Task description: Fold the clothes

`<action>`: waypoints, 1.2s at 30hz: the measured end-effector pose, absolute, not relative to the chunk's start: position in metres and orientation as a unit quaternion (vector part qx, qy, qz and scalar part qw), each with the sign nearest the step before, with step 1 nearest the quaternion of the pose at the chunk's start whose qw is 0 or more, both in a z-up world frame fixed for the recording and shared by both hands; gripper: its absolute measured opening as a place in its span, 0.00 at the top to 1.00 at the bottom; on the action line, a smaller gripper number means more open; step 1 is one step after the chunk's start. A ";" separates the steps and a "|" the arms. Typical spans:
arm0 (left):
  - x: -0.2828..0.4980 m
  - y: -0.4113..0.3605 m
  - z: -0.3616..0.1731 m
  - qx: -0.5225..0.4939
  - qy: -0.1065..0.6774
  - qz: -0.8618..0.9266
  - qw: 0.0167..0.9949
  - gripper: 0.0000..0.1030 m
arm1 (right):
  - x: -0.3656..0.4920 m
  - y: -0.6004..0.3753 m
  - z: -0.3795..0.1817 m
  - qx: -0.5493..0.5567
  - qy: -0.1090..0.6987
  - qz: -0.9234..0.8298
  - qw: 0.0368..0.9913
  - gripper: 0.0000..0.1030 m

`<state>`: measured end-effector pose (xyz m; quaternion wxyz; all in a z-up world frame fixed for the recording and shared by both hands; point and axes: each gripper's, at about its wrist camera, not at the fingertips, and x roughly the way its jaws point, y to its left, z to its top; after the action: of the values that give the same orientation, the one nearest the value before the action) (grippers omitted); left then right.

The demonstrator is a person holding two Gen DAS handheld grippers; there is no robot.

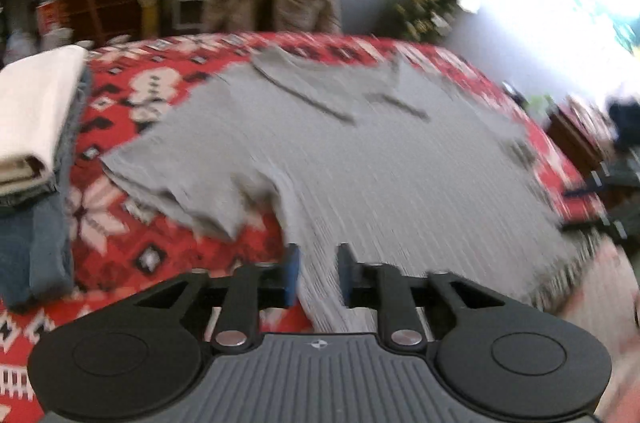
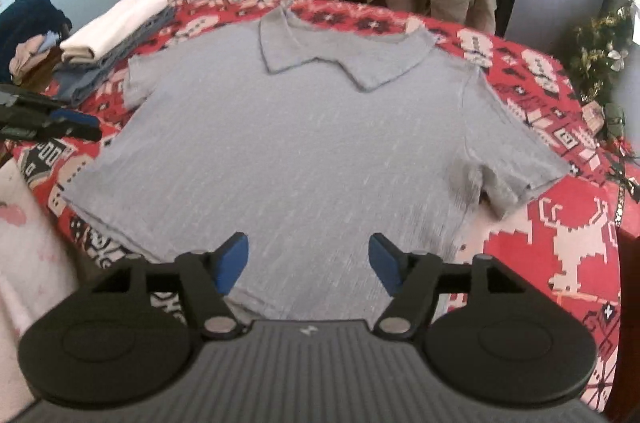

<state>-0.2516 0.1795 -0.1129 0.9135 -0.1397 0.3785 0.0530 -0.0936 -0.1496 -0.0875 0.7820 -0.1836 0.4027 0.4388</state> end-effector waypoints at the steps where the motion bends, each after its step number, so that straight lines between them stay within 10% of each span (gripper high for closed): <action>1: -0.242 0.187 -0.114 -0.156 0.373 0.062 0.912 0.92 | -0.094 -0.149 -0.087 -0.181 0.400 0.441 0.783 0.34; 25: -0.197 0.234 -0.145 -0.325 0.424 0.076 0.842 0.95 | -0.106 -0.147 -0.089 -0.171 0.406 0.458 0.772 0.33; 36: -0.193 0.210 -0.140 -0.194 0.446 0.120 0.865 0.99 | -0.107 -0.145 -0.092 -0.176 0.407 0.457 0.771 0.33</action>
<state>-0.1931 0.2103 -0.1399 0.8655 -0.1944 0.4459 0.1197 -0.1068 -0.1447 -0.0920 0.7713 -0.1764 0.4068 0.4567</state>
